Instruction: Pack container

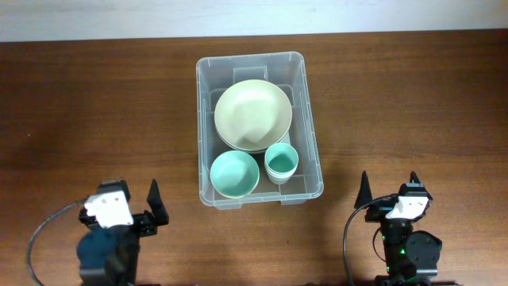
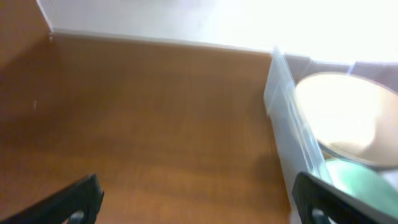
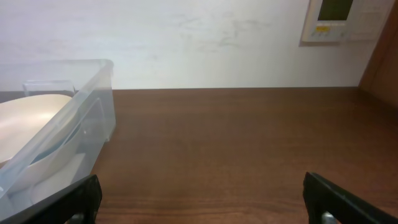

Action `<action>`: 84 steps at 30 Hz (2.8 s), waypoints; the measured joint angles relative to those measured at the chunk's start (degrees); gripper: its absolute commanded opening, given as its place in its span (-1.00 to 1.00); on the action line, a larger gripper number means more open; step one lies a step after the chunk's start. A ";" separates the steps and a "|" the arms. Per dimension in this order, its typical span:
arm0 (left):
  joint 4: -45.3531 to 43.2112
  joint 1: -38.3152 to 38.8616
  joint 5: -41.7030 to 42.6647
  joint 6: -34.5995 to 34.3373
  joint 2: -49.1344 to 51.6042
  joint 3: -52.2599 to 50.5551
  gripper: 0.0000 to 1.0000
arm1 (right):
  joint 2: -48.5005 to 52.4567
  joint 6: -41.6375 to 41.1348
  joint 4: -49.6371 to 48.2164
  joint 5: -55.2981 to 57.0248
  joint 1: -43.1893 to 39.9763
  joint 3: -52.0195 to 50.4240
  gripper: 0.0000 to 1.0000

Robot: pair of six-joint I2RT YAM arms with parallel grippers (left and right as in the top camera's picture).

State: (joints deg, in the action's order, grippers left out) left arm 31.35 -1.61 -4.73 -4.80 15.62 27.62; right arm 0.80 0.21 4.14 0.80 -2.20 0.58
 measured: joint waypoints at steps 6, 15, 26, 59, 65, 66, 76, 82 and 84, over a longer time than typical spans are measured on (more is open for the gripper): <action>-13.31 0.00 -0.02 2.69 -9.25 -11.67 0.99 | 0.00 -0.04 0.02 -0.17 0.00 0.00 0.98; -33.92 0.00 0.00 7.78 -14.49 -24.63 0.99 | 0.00 -0.02 0.02 -0.17 0.00 0.00 0.98; -27.30 0.00 -1.29 13.22 -14.78 -26.86 0.99 | 0.00 0.00 0.02 -0.17 0.00 0.00 0.98; -27.30 0.00 -1.31 14.25 -14.78 -26.86 0.99 | 0.00 0.02 0.00 -0.17 0.00 0.00 0.98; -27.30 0.00 -1.31 14.25 -14.78 -26.86 0.99 | 0.00 0.00 0.02 -0.17 0.00 0.00 0.98; -27.30 0.00 -1.31 14.25 -14.78 -26.86 0.99 | 0.00 -0.04 0.02 -0.17 0.00 0.00 0.98; -27.30 0.00 -1.31 14.25 -14.78 -26.86 0.99 | 0.00 0.00 0.00 -0.17 0.00 0.00 0.98; -27.30 0.00 -1.31 14.23 -14.78 -26.86 0.99 | 0.00 -0.02 0.02 -0.17 0.00 0.00 0.98; -27.30 0.00 -1.31 14.25 -14.78 -26.86 0.99 | 0.00 -0.02 0.02 -0.17 0.00 0.00 0.98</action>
State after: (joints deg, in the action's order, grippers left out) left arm 4.05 -1.61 -6.04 9.45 0.84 0.75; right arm 0.80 0.19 4.16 0.62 -2.20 0.58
